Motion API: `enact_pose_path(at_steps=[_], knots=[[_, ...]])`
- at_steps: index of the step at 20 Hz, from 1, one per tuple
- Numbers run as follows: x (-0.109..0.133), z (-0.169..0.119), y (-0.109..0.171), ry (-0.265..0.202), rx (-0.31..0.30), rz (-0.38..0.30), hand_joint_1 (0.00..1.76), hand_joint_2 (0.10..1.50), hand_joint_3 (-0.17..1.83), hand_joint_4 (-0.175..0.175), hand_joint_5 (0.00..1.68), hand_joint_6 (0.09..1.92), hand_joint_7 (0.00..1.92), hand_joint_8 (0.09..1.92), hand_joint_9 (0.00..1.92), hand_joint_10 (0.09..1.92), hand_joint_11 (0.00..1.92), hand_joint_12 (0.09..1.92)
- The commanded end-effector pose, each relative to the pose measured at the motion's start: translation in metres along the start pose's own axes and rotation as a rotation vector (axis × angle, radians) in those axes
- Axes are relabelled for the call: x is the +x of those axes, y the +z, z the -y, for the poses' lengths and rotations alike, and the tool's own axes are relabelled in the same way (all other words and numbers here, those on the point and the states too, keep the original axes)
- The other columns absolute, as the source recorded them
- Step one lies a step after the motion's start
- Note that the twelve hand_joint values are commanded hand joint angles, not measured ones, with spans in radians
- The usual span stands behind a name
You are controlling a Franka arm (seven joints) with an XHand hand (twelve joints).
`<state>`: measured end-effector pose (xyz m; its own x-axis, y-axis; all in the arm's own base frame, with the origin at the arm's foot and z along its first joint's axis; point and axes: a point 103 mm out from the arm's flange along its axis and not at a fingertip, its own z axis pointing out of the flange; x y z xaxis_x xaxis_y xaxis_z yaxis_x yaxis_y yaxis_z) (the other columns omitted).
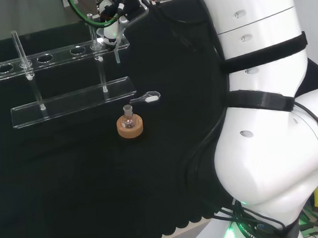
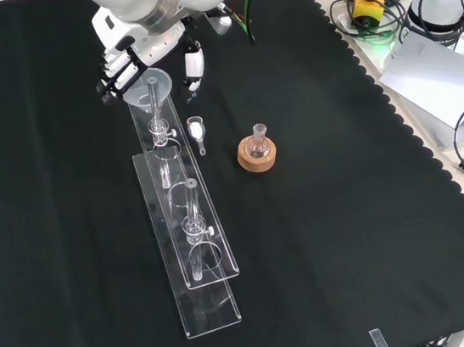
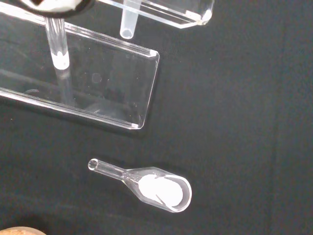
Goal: Pick up the funnel from the transparent funnel stand.
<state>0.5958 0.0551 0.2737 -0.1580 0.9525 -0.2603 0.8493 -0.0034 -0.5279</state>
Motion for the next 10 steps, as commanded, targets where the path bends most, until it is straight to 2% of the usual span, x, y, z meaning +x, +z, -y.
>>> enact_pose_path(at_steps=[1, 4, 7, 9, 10], knots=[[0.000, 0.002, 0.000, -0.016, -0.008, 0.001, 0.69, 0.65, 0.57, 0.021, 0.20, 0.09, 0.02, 0.56, 0.22, 0.80, 0.26, 1.52], [0.000, 0.006, -0.004, -0.009, -0.073, 0.023, 0.70, 0.67, 0.57, 0.013, 0.26, 0.09, 0.18, 0.64, 0.34, 0.73, 0.23, 1.51], [-0.001, 0.017, -0.010, 0.030, -0.220, 0.068, 0.74, 0.69, 0.58, 0.003, 0.46, 0.09, 0.48, 0.73, 0.59, 0.66, 0.32, 1.42], [-0.002, 0.025, -0.018, 0.043, -0.287, 0.094, 0.78, 0.72, 0.58, 0.008, 0.64, 0.23, 0.63, 0.76, 0.76, 0.59, 0.43, 1.35], [-0.003, 0.029, -0.023, 0.046, -0.302, 0.108, 0.79, 0.73, 0.58, 0.011, 0.68, 0.33, 0.67, 0.77, 0.81, 0.57, 0.47, 1.33]])
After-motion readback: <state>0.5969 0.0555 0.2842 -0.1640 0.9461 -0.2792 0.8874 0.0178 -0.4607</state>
